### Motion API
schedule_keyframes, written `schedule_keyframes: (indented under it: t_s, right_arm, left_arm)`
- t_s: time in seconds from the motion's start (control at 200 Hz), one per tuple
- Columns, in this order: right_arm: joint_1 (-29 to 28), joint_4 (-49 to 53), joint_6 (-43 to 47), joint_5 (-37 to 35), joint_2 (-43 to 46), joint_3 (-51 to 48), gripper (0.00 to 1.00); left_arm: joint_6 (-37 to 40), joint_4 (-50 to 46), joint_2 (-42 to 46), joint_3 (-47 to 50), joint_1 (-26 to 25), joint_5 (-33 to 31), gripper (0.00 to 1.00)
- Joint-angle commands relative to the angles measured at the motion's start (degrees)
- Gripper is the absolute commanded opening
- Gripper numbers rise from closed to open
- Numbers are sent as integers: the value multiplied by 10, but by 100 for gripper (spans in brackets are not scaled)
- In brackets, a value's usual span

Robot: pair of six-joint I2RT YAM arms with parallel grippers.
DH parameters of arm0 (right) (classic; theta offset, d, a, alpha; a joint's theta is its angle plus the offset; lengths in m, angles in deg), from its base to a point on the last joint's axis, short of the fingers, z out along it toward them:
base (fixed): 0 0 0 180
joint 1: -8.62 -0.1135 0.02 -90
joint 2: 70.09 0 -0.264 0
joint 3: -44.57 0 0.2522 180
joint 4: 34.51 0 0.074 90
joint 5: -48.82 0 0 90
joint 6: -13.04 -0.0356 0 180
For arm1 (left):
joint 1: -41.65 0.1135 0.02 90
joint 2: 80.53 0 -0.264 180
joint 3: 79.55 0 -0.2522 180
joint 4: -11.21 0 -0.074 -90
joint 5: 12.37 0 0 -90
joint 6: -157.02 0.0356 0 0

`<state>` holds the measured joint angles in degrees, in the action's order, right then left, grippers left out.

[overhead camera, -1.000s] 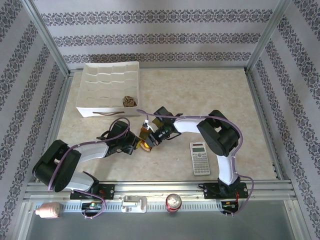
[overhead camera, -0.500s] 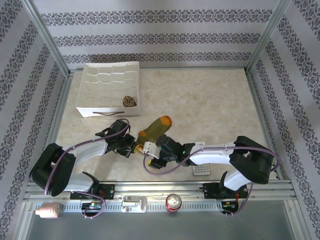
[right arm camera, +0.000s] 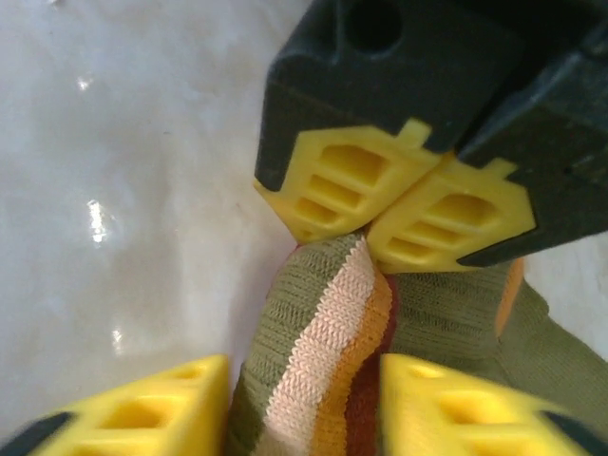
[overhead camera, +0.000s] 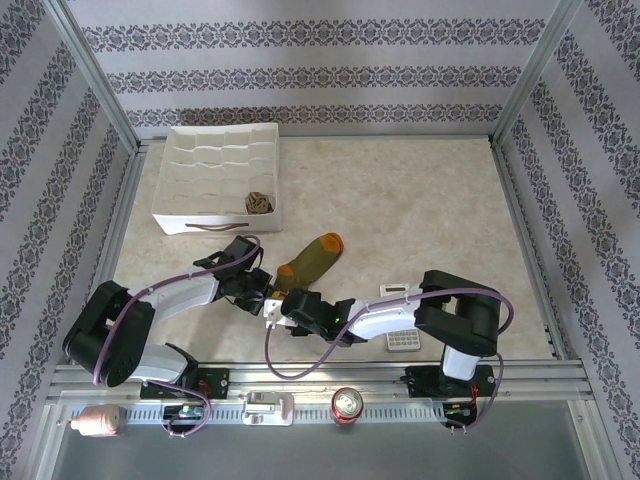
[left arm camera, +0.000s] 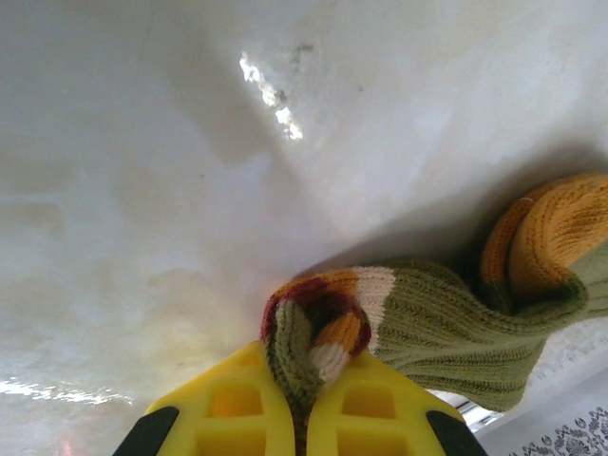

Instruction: Roll the socks

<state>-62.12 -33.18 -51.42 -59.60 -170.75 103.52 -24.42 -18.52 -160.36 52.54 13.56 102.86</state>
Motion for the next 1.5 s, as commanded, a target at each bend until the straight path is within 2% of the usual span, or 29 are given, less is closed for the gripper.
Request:
schedule_keyframes:
  t_s: [0.0,0.095,0.155,0.235,0.38,0.45,0.525,0.649,0.894,1.079,1.419,1.499]
  right_arm:
    - [8,6,6,-10,-14,24,19]
    - [16,23,-15,16,-5,21,0]
    - [25,35,-32,46,6,11,0]
    - [44,52,-65,103,21,-2,0]
    - [102,78,-139,257,27,-21,0]
    - [129,86,-165,316,17,-27,0]
    - [154,88,-187,382,4,-31,0]
    - [190,90,-221,449,-16,-32,0]
    - [246,108,-268,546,-71,-12,0]
    - [274,122,-298,573,-99,-2,0]
    - [306,146,-332,624,-140,24,0]
    - [307,158,-330,626,-144,35,0]
  left_arm:
    - [7,-81,-20,14,-1,-7,0]
    - [7,-79,-10,14,-1,-10,0]
    - [6,-76,-1,16,0,-12,0]
    - [1,-58,14,22,2,-10,16]
    - [-5,-39,65,30,7,-21,53]
    - [-8,-24,92,39,13,-28,64]
    - [-6,-17,117,46,20,-33,67]
    - [1,20,146,64,24,-34,68]
    - [6,143,136,92,21,-14,55]
    - [4,215,84,99,9,-10,53]
    - [1,251,6,93,-3,-24,50]
    - [2,243,-20,82,-7,-23,40]
